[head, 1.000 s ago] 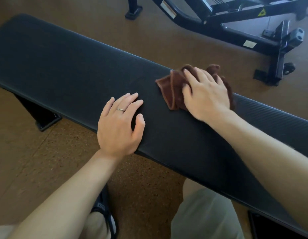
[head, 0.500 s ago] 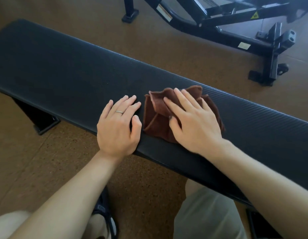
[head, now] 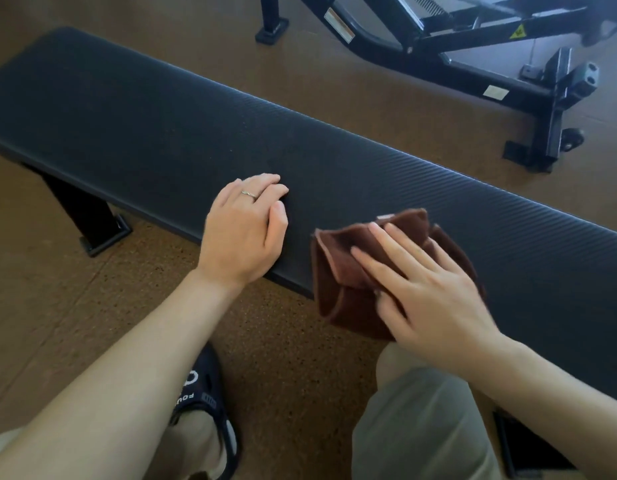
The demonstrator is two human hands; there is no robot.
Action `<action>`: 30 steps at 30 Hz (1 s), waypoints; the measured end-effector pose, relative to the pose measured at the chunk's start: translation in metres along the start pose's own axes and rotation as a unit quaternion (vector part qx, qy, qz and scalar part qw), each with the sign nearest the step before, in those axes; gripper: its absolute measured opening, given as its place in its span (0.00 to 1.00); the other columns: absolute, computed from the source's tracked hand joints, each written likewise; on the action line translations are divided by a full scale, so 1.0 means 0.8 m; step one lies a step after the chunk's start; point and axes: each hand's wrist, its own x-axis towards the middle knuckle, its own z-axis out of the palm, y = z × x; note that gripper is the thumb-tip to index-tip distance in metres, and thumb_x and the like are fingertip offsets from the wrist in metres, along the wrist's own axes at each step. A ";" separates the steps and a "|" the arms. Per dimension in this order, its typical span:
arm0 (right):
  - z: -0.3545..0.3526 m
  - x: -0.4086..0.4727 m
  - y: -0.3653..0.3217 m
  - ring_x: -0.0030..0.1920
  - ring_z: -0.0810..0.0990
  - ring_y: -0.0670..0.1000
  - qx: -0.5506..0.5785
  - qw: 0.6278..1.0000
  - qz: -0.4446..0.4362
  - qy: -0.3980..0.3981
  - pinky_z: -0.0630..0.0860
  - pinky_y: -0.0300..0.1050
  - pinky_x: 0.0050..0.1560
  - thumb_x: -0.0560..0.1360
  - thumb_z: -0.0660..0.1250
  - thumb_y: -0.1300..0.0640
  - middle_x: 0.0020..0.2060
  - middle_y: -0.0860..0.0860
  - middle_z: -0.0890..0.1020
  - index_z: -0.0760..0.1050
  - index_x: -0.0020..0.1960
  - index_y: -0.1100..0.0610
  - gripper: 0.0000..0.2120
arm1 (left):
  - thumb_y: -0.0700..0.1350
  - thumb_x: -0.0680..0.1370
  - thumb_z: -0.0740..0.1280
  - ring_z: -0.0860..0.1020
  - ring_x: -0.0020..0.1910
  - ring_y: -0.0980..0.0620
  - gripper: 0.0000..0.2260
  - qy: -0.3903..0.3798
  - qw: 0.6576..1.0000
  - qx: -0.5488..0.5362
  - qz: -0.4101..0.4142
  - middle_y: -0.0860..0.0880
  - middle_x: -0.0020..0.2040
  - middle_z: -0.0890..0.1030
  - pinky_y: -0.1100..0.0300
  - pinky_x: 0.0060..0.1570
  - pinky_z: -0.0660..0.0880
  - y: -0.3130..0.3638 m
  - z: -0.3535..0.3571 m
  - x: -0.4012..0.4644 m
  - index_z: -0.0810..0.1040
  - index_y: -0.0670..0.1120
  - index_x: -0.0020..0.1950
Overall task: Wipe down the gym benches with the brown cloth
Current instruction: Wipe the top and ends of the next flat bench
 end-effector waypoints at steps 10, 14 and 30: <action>0.010 0.151 -0.051 0.83 0.57 0.53 -0.010 0.998 -0.064 0.004 0.54 0.60 0.81 0.86 0.49 0.41 0.82 0.48 0.63 0.65 0.81 0.44 0.25 | 0.42 0.81 0.56 0.80 0.61 0.52 0.16 0.087 0.992 -0.027 -0.091 0.50 0.60 0.84 0.54 0.63 0.75 -0.034 0.006 0.005 0.84 0.45 0.55; 0.013 0.121 -0.052 0.83 0.56 0.53 -0.009 0.997 -0.070 0.012 0.56 0.60 0.81 0.85 0.51 0.42 0.82 0.48 0.63 0.66 0.80 0.43 0.24 | 0.43 0.81 0.55 0.80 0.61 0.51 0.17 0.082 0.992 -0.024 -0.090 0.50 0.60 0.84 0.54 0.61 0.75 -0.030 0.005 0.006 0.84 0.45 0.55; 0.027 0.087 -0.095 0.83 0.54 0.59 -0.063 0.988 -0.141 0.001 0.55 0.66 0.80 0.83 0.63 0.50 0.83 0.57 0.58 0.59 0.83 0.51 0.30 | 0.42 0.82 0.54 0.79 0.62 0.54 0.18 0.076 0.991 -0.040 -0.106 0.52 0.62 0.83 0.55 0.58 0.77 -0.034 0.002 0.001 0.83 0.47 0.57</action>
